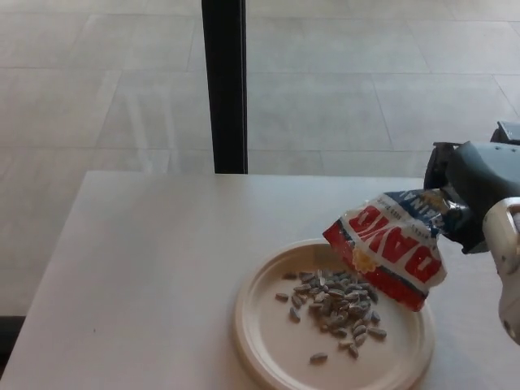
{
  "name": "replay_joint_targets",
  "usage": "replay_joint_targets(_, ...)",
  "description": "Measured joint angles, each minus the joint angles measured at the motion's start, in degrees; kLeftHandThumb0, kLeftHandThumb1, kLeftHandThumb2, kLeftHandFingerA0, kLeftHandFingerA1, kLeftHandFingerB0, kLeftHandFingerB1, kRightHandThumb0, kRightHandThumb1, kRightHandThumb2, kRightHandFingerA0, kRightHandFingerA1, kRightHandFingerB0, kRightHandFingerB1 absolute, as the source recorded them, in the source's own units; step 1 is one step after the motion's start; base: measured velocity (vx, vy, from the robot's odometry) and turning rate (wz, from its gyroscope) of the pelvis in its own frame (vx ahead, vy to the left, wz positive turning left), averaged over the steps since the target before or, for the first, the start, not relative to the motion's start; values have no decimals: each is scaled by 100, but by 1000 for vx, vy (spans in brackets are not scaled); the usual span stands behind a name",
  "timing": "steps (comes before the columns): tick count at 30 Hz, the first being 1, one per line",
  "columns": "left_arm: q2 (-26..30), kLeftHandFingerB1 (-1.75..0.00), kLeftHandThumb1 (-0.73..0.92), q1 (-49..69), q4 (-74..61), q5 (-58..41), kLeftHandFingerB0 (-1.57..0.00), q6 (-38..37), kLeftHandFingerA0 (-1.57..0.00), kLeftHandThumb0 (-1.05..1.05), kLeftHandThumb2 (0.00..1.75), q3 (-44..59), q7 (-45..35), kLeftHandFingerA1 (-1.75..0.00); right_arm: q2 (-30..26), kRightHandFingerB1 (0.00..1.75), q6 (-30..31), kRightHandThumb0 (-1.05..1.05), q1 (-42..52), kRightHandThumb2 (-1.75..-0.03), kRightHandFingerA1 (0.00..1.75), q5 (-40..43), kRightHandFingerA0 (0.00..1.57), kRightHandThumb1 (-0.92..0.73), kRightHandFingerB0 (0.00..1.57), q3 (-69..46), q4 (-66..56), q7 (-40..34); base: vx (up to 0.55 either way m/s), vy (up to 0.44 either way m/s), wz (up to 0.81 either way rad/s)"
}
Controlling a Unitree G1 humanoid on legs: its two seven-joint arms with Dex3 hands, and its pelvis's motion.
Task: The robot uses its right hand to pick up a bag of sunflower seeds kept in the middle of the desk and tilts it over a plate kept next to it to pour out a few seeds and then puts the bag of seeds back on the desk
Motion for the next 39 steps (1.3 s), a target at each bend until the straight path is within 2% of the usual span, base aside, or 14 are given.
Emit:
replay_joint_targets(3,0,-61,85,-13,21,0,-15,0,-13,-93,133,2,-18,-73,87,125,91,-46,184,-101,137,55,122,-49,100,-156,-26,7,0,0,0)
replay_joint_targets(5,0,-62,85,-9,15,-2,-13,0,-19,-94,132,7,-24,-76,132,169,162,-37,319,-93,175,100,96,-59,70,-264,-36,8,0,0,0)
replay_joint_targets(6,0,-60,92,-11,12,-2,-6,0,-15,-97,96,9,-25,-80,148,162,180,-37,399,-97,175,129,94,-58,73,-328,-44,8,0,0,0)
replay_joint_targets(10,0,-61,92,-12,36,-2,-6,0,-14,-98,98,16,-30,-79,210,161,212,-38,673,-94,175,228,92,-61,70,-518,-46,-2,0,0,0)
replay_joint_targets(11,0,-60,85,-12,39,2,-14,-3,-12,-95,134,11,-32,-72,238,160,217,-39,724,-92,175,268,91,-63,70,-581,-46,-7,0,0,0)
replay_joint_targets(15,0,-63,92,-13,35,1,-5,-5,-13,-93,97,11,-49,-80,429,158,337,-37,871,-98,175,426,93,-60,73,-846,-37,-14,0,0,0)
replay_joint_targets(20,0,-66,85,5,71,-17,-18,-5,-12,-92,131,63,-77,-72,912,141,478,-39,1112,-116,175,760,91,-49,73,-1401,-123,-105,0,0,0)
replay_joint_targets(21,-1,-63,92,5,101,-23,-8,-5,-12,-94,98,73,-79,-78,1038,128,496,-38,1175,-119,175,846,84,-47,70,-1531,-156,-118,0,0,0)
replay_joint_targets(22,-4,-62,86,9,112,-30,-17,-5,-10,-90,132,82,-84,-70,1137,141,518,-31,1226,-116,174,922,91,-45,75,-1639,-178,-128,0,0,0)
replay_joint_targets(28,-7,-65,84,64,107,-33,-15,-5,-17,-95,132,77,-93,-75,1735,121,548,-34,1398,-116,137,1413,123,-47,99,-2341,-275,-150,0,0,0)
replay_joint_targets(32,-27,-64,84,104,87,-37,-15,-5,-16,-93,130,76,-94,-73,2045,152,489,-27,1595,-121,175,1741,100,-45,88,-2662,-316,-299,0,0,0)
replay_joint_targets(35,-47,-64,86,129,56,-50,-14,-4,-20,-92,132,99,-92,-76,2190,140,283,-26,1775,-116,171,1965,96,-50,83,-2824,-298,-500,0,0,0)
replay_joint_targets(36,-56,-63,92,130,51,-52,-7,-4,-15,-95,96,106,-87,-81,2213,117,209,-26,1807,-101,163,2024,98,-60,78,-2859,-271,-561,0,0,0)
replay_joint_targets(39,-89,-64,86,128,19,-57,-15,-4,-19,-91,132,118,-79,-75,2333,47,-107,-44,1907,-61,105,2243,76,-72,31,-2990,-127,-820,0,0,0)
